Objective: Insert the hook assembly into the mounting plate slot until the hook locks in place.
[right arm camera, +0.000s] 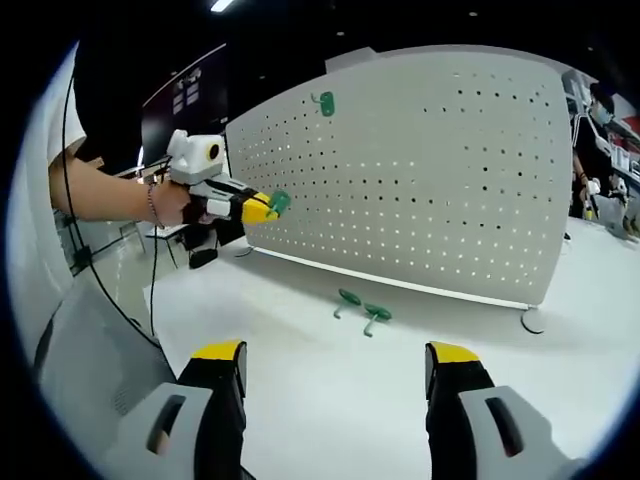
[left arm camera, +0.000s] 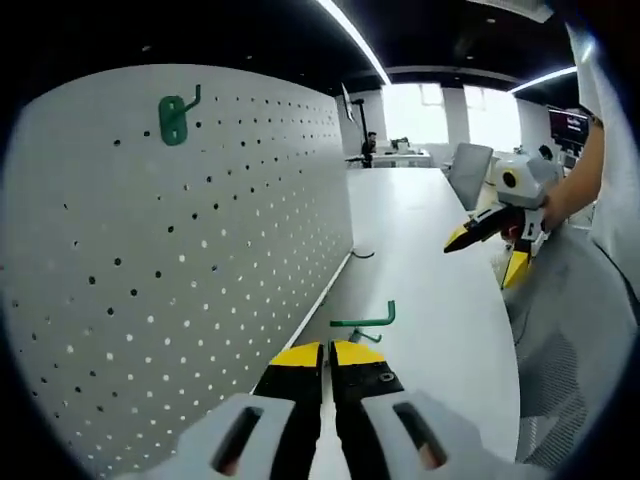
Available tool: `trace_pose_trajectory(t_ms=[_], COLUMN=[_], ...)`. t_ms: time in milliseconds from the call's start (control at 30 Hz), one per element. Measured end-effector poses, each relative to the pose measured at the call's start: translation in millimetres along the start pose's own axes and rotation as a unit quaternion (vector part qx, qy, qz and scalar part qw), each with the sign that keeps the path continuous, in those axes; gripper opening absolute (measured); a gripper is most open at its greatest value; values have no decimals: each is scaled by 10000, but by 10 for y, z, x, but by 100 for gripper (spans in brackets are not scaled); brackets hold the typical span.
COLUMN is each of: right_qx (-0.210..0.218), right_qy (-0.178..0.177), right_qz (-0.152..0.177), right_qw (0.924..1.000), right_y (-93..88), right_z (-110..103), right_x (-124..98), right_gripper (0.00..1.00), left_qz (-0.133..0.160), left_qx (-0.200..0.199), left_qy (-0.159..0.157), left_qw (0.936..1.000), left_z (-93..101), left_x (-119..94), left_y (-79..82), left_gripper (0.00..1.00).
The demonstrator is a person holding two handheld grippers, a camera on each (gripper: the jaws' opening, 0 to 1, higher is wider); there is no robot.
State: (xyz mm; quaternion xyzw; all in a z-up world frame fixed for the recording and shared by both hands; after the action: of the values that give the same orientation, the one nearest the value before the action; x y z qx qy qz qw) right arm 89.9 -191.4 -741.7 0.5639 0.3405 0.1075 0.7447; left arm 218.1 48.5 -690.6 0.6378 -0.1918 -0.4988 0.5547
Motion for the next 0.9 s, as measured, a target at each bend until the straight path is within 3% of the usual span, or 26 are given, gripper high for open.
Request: trace_pose_trajectory(t_ms=[433, 900], right_qx=[-32, -77], right_qy=[17, 57], right_qz=[10, -10], right_qw=[10000, 10000], right_y=[7, 6], right_z=[-14, -33], right_x=[-3, 1], right_gripper=[71, 71], left_qz=[596, 988], left_qx=[-304, -557], left_qy=[98, 154], left_qw=[9977, 9934], left_z=[139, 232], left_x=[-173, -336], left_y=[142, 188], left_gripper=[2, 2])
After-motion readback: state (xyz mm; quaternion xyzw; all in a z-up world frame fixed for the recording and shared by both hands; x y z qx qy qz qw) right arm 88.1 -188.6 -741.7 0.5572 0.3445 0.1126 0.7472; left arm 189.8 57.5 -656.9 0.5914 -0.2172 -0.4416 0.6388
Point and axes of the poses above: the point that each gripper's makers call its tool centre point, and the gripper's own axes: x roughly forward along the fingers, z roughly to its right, y roughly out of its top, the point moved 6 cm from there along -x, roughly backward along the fingers, and after that the axes turned 15 degrees about -x, right-handed, at the moved point
